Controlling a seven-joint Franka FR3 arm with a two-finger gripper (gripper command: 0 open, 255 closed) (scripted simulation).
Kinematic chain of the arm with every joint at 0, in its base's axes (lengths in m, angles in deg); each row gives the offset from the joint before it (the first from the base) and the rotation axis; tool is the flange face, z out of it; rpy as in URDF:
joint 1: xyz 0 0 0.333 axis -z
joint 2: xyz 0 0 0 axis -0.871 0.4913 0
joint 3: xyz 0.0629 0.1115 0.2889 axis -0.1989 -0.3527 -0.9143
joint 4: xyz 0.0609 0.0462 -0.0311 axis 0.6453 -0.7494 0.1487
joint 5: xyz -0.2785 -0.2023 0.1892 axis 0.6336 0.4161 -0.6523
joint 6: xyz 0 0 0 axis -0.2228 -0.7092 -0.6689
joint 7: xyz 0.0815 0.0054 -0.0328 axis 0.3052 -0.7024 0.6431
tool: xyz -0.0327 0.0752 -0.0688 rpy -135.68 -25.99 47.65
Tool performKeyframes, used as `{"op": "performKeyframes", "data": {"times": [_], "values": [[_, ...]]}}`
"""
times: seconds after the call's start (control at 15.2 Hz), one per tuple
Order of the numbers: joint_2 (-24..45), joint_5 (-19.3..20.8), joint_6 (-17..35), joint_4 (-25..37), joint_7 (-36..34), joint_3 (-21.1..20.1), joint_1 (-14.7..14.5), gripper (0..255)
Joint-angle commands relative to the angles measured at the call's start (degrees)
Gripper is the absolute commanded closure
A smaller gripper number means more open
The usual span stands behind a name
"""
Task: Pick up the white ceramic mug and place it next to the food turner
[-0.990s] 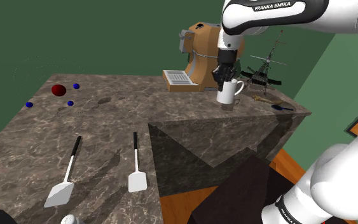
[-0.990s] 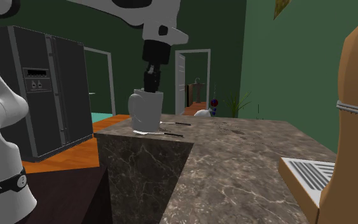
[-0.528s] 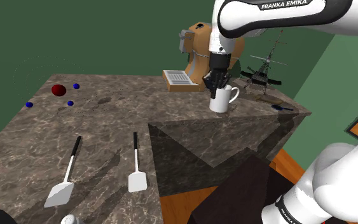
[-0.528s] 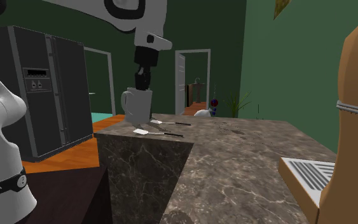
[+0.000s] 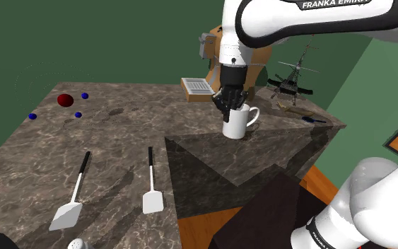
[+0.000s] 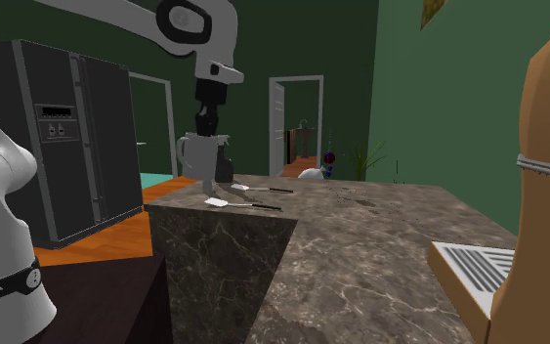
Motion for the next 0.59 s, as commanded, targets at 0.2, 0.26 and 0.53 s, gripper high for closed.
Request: {"op": "performKeyframes", "data": {"times": [0.2,0.26,0.53], "values": [[-0.4,-2.6,0.4,-0.2,-7.1,-4.7,-3.1,255],[-0.2,-3.1,0.5,0.0,-8.5,-5.6,-3.7,255],[1.0,-4.7,1.0,1.3,-14.1,-9.3,-6.0,255]]}}
